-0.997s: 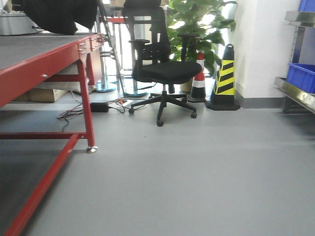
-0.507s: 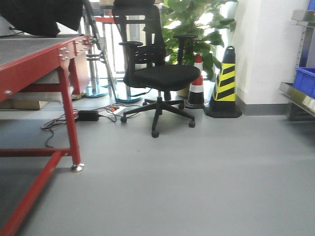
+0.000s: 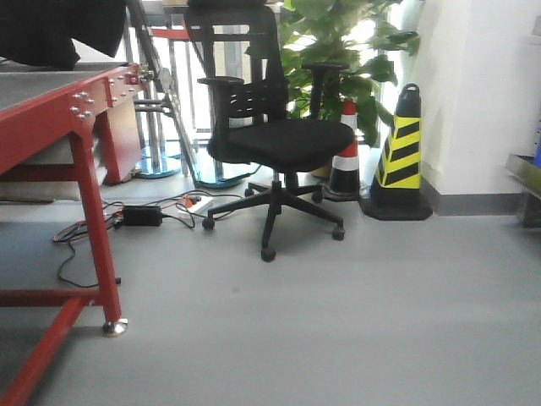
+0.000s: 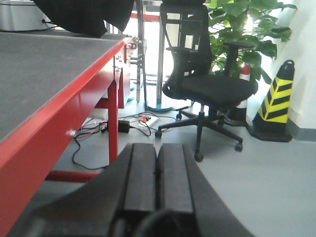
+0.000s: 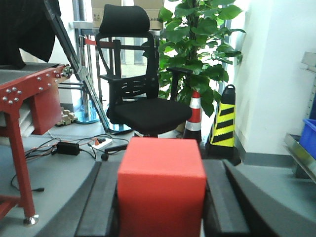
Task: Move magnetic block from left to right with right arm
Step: 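Drive toward the black chair and plant holding the cube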
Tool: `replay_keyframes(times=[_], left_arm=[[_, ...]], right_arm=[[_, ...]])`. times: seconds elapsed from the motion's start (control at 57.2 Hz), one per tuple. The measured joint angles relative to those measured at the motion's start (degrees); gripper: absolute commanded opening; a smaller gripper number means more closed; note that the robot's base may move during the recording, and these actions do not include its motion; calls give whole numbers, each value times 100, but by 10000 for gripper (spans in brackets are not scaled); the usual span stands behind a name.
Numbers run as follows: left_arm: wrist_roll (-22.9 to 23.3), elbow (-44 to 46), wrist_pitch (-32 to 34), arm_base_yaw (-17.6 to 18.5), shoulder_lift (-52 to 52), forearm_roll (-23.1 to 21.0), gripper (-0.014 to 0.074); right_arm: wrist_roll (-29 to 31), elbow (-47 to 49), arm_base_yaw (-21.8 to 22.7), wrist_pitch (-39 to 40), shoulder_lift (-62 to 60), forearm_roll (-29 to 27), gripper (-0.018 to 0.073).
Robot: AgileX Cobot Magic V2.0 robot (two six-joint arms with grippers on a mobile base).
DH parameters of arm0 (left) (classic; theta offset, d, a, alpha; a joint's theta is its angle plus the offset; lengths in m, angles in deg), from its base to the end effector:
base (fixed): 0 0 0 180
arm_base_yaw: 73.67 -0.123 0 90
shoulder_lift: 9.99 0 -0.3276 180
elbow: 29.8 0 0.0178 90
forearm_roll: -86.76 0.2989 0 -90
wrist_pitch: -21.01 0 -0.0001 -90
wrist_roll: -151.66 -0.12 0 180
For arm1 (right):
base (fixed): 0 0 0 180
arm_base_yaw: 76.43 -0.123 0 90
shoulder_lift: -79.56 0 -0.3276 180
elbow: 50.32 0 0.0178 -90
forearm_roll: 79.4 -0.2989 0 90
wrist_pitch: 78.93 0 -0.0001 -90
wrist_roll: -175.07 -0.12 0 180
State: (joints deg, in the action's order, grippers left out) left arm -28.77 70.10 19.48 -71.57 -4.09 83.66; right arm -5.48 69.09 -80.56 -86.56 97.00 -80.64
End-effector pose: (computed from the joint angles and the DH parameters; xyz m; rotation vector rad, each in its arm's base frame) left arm 0.0909 -0.0035 0.2004 -0.0064 1.5280 -0.0675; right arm 0.0956 0.0072 0.3096 -0.0330 1.4952 0.0853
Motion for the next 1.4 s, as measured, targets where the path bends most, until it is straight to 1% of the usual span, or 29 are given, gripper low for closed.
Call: replay_keyframes(times=[1.399], left_arm=[[0, 0, 0, 0, 0, 0, -126]], right_arm=[[0, 0, 0, 0, 0, 0, 334]])
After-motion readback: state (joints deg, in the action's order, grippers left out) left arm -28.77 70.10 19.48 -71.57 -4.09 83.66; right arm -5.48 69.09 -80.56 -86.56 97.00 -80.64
